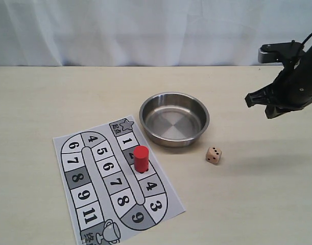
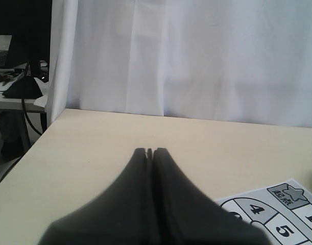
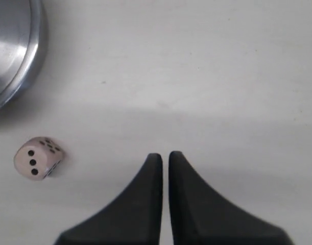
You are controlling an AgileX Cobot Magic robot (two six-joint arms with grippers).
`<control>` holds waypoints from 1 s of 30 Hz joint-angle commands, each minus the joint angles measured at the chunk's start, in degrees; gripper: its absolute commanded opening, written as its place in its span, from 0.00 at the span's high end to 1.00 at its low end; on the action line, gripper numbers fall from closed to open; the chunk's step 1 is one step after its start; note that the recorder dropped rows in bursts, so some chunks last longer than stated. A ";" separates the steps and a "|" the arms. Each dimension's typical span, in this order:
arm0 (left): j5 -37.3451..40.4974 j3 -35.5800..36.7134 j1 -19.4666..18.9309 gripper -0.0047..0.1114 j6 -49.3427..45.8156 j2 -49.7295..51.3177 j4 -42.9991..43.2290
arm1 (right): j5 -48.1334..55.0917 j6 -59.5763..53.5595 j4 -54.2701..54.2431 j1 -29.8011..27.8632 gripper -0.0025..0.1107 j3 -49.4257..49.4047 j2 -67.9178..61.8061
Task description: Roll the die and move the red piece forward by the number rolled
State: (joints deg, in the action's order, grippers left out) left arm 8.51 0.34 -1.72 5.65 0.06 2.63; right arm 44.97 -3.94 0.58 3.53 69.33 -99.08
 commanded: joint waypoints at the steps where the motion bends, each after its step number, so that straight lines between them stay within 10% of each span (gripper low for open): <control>1: -0.29 -0.34 0.36 0.96 0.11 -0.06 -0.09 | 4.80 0.10 0.15 -0.33 0.94 -0.09 5.33; 30: -0.29 -0.34 0.36 0.96 0.11 -0.06 -0.09 | 2.19 0.76 -2.72 -0.03 0.94 -26.19 80.80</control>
State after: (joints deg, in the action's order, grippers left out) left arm 8.51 0.34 -1.72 5.65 0.06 2.63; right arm 49.27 -3.45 -1.36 3.53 45.79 -22.25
